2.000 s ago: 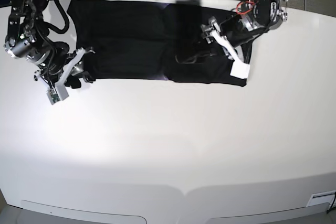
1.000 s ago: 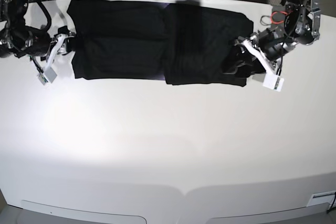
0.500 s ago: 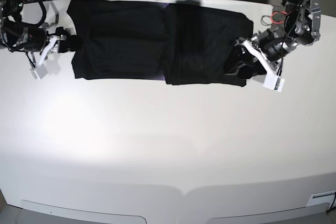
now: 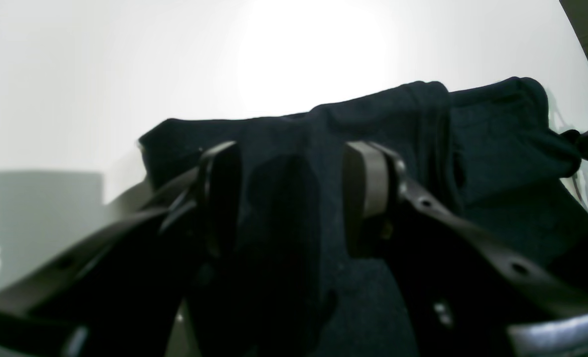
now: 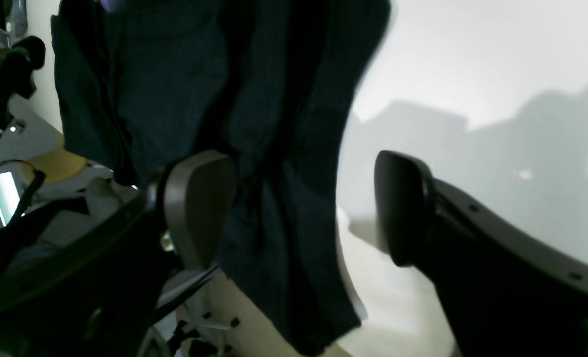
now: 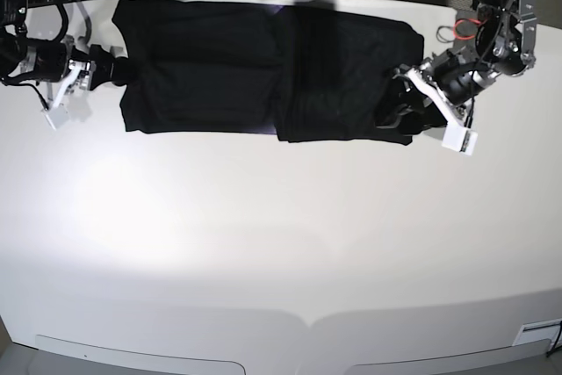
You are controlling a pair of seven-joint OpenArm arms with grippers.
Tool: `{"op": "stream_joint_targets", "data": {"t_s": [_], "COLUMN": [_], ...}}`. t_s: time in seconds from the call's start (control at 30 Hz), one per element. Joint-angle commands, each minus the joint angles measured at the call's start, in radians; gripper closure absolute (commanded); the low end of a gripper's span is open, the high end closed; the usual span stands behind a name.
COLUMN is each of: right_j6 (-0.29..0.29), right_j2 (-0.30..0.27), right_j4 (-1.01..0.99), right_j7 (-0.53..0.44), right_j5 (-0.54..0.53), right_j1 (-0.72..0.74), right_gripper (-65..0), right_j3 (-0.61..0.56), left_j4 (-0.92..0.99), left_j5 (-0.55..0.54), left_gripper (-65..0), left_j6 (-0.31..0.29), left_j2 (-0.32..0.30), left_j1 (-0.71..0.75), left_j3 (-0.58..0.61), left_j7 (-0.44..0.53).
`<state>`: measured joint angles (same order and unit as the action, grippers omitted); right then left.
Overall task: Fold the T-shirt properly
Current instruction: 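Fold the strip end held by the right gripper toward the left gripper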
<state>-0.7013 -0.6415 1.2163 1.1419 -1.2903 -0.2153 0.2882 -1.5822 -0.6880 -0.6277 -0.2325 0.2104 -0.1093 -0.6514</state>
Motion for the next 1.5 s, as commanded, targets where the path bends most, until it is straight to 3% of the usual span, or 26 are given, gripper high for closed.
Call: {"op": "stream_joint_targets", "data": {"t_s": [0.0,0.27,0.5,0.63,0.87,0.9,1.03,1.23,1.37,1.47], "right_j6": [0.003,0.003,0.003,0.003,0.003,0.003,0.003,0.003,0.003,0.003], "right_j2": [-0.004,0.098,0.141,0.160,0.167,0.167,0.136,-0.010,-0.075,-0.060], "right_j4": [0.005,0.005,0.005,0.005,0.005,0.005,0.008,0.008,0.032,0.113], "right_j7": [0.003,0.039,0.076,0.076,0.054,0.039,-0.051,-0.069,-0.007,0.068], "right_j5": [0.012,0.124,0.127,0.127,0.127,0.128,0.128,0.121,-0.033,-0.061], "right_j1": [0.005,0.005,0.005,0.005,0.028,0.032,0.048,0.094,0.099,0.098], "right_gripper": [-47.2,-47.1,-44.0,-34.1,-0.9,0.0,0.0,0.0,0.0,0.0], "right_j3": [0.006,0.006,0.006,0.006,0.006,0.006,0.006,0.007,0.007,0.006], "left_j4": [-0.018,-0.018,-0.018,-0.018,-0.018,-0.018,-0.018,-0.018,-0.018,-0.013], "left_j5": [-0.019,-0.018,-0.018,-0.018,-0.018,-0.018,-0.018,-0.018,-0.012,0.042], "left_gripper": [-31.8,-31.8,-31.8,-31.8,-31.8,-31.8,-31.8,-31.7,-31.7,-31.8], "left_j6": [-0.007,0.030,0.030,0.030,0.030,0.030,0.030,0.030,0.030,0.030], "left_j2": [-0.006,-0.006,-0.006,-0.006,-0.006,-0.006,-0.006,-0.006,-0.006,0.003], "left_j1": [-0.011,-0.011,-0.011,-0.011,-0.011,-0.011,-0.009,-0.009,-0.008,0.003], "left_j3": [-0.002,-0.002,-0.002,-0.002,-0.002,-0.002,-0.002,-0.002,-0.002,-0.001], "left_j7": [0.028,0.027,0.026,0.024,0.020,0.017,0.006,-0.013,-0.014,-0.013]}}
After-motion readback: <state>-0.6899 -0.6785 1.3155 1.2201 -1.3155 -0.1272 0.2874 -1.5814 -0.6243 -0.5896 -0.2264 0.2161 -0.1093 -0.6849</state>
